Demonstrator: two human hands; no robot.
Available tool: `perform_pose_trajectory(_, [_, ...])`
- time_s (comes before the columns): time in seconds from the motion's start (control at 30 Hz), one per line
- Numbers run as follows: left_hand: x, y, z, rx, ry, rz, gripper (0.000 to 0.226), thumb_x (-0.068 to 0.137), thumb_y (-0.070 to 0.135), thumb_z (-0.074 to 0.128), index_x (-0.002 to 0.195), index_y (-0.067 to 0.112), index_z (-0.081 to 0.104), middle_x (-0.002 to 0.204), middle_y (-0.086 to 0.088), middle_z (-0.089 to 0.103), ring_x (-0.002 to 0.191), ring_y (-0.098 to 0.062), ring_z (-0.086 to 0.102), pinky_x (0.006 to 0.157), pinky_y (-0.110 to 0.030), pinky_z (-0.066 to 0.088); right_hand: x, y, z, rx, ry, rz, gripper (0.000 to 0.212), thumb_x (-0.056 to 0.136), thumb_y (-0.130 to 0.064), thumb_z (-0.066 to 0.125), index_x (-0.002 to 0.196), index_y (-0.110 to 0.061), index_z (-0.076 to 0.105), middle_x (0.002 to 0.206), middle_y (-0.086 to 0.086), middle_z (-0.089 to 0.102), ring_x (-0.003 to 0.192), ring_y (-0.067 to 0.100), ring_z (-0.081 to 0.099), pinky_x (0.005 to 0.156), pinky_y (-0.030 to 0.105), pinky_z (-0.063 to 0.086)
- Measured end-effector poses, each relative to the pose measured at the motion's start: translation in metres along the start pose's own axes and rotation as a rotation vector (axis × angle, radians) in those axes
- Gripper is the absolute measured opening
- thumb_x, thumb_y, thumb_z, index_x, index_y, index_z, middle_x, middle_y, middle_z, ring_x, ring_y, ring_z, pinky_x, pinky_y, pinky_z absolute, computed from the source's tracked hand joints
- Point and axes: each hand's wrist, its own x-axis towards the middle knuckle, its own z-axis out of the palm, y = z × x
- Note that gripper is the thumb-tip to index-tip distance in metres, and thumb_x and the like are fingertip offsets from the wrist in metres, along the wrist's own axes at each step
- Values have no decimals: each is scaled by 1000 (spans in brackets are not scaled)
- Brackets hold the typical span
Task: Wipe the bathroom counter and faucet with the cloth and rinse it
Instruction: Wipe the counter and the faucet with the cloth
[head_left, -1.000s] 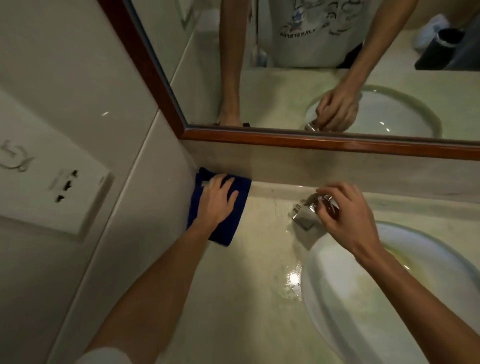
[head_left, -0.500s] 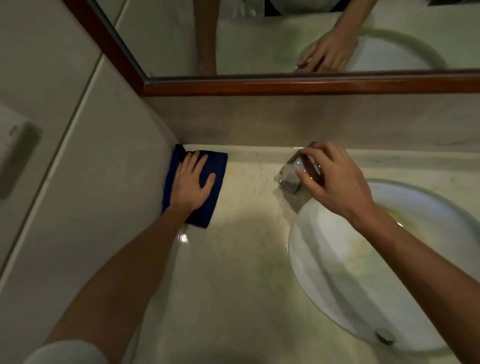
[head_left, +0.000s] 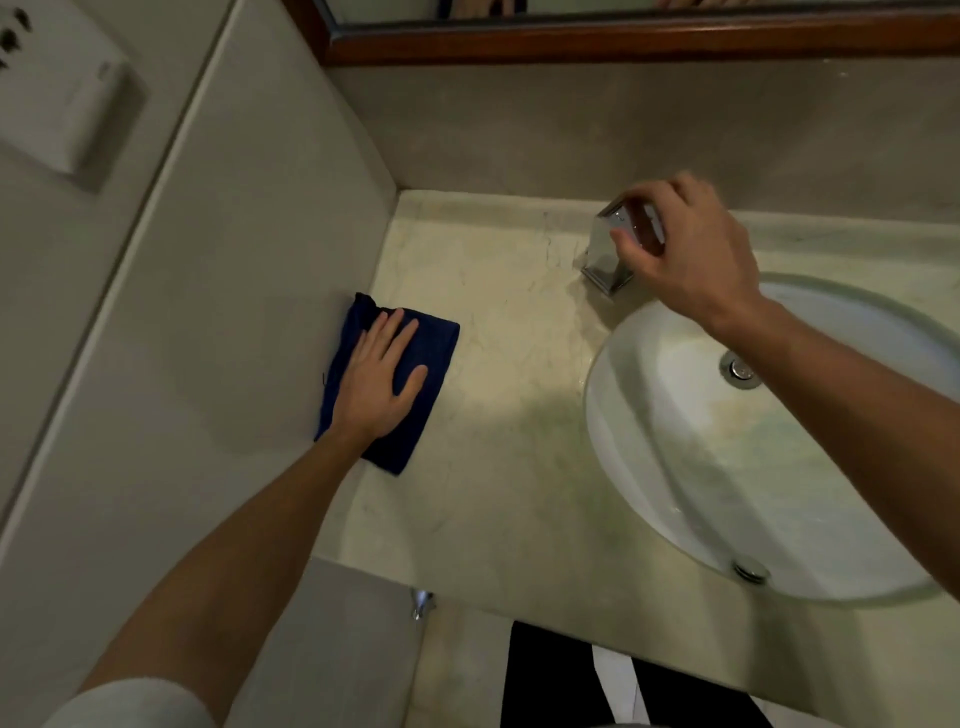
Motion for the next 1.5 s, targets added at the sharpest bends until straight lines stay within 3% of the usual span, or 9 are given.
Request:
perform_pose_trajectory(0.43, [-142, -3, 8, 12, -3, -44, 65, 103, 47, 42, 160, 17, 31, 170, 0, 21, 158, -21, 13, 125, -53, 23, 1, 1, -1, 14, -32, -7, 45, 97, -50, 56, 132, -22, 53, 127, 7, 53, 116, 25, 53, 89, 45, 54])
perform_pose_trajectory(0.63, [-157, 11, 17, 87, 16, -108, 65, 104, 48, 38, 160, 17, 30, 170, -2, 19, 158, -24, 12, 125, -58, 18, 1, -3, 3, 12, -1, 15, 45, 96, -49, 55, 130, -20, 53, 127, 7, 53, 114, 27, 56, 88, 45, 54])
perform_pose_trajectory(0.93, [-183, 138, 65, 118, 52, -162, 66, 102, 47, 40, 160, 17, 31, 170, -4, 21, 158, -25, 13, 126, -53, 15, -1, -8, 0, 13, -3, 18, 47, 96, -50, 54, 131, -18, 52, 131, 7, 52, 114, 25, 58, 92, 46, 55])
perform_pose_trajectory(1.17, [-182, 280, 118, 89, -40, -158, 72, 100, 51, 41, 162, 18, 26, 171, -7, 13, 159, -24, 4, 127, -52, 13, -3, -11, -4, -2, 4, 9, 43, 98, -44, 53, 129, -15, 53, 130, 9, 51, 115, 27, 57, 89, 43, 51])
perform_pose_trajectory(1.3, [-181, 352, 144, 62, -72, -120, 73, 97, 51, 48, 160, 20, 31, 170, -6, 18, 159, -23, 7, 127, -51, 12, -3, -11, -5, -12, -3, 12, 43, 98, -44, 52, 130, -15, 52, 131, 10, 51, 116, 27, 56, 91, 46, 53])
perform_pose_trajectory(1.5, [-181, 361, 148, -15, -36, -155, 76, 96, 49, 51, 161, 16, 28, 170, -2, 19, 158, -16, 10, 128, -44, 10, -1, -7, -5, -8, -21, 4, 45, 100, -46, 53, 133, -16, 52, 132, 10, 51, 117, 28, 57, 93, 46, 54])
